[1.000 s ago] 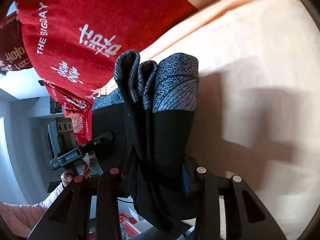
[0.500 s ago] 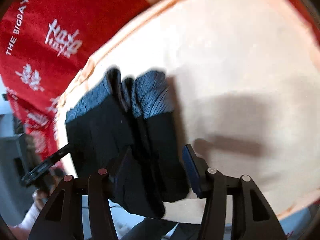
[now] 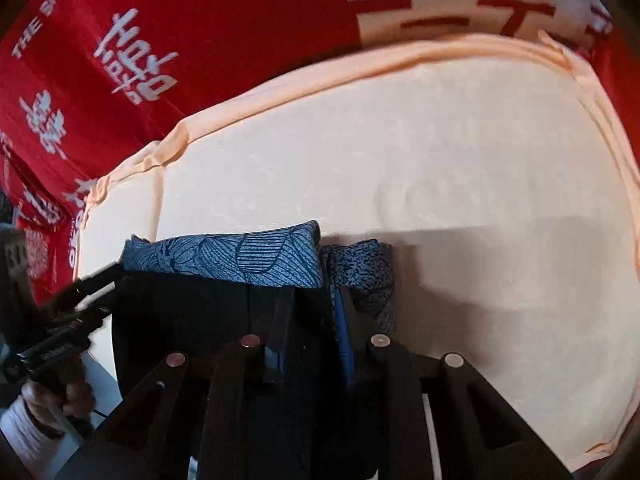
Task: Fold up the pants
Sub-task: 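Set the pants stack down square on the cushion and open both tools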
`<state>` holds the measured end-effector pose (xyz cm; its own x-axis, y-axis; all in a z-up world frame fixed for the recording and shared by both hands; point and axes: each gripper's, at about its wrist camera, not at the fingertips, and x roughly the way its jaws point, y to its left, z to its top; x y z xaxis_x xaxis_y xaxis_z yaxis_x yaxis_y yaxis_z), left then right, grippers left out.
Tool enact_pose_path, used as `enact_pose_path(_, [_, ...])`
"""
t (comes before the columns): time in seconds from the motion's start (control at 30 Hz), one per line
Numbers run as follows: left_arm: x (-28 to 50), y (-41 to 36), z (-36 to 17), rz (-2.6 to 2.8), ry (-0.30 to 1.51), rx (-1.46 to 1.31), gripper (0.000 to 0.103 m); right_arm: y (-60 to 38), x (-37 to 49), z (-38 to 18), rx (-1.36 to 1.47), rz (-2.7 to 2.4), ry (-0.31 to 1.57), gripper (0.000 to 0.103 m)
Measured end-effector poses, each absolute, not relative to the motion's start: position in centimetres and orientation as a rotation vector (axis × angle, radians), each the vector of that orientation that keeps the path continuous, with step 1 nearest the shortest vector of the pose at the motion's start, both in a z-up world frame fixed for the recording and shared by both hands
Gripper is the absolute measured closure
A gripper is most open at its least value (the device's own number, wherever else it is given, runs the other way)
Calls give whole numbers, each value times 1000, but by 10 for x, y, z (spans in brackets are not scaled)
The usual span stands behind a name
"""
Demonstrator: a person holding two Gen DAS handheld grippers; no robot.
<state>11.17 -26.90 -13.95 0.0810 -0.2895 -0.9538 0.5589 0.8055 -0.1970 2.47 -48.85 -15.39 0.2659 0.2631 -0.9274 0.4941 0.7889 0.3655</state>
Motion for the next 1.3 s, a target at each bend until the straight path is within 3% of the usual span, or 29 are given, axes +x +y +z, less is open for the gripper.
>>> enact_pose_path(0.2, [105,-276,-139,-588,1346,322,1,-483,1,-133,611,-237,1352,73])
enact_pose_path(0.33, [93,-266,-132,-532,1362,334,1,-466,-27,-112,615,-239,1342,71])
enact_pose_path(0.4, [80,-260,-124,-503,1358,350,1,-450,-40,-103,604,-235,1327,58])
enact_pose_path(0.47, [65,-255,-122,-473,1366,357,1,-436,-46,-103,588,-239,1326,53])
enact_pose_path(0.63, [34,-254,-143,-429,1355,424,1,-413,-55,-136,533,-269,1411,53])
enact_pose_path(0.83, [42,-250,-150,-446,1393,361,0,-422,-59,-137,553,-279,1406,46])
enact_pose_path(1.1, [35,-249,-137,-425,1411,407,0,-416,-86,-120,580,-345,1453,26])
enact_pose_path(1.3, [6,-232,-107,-449,1438,455,0,-409,-115,-97,576,-405,1472,19])
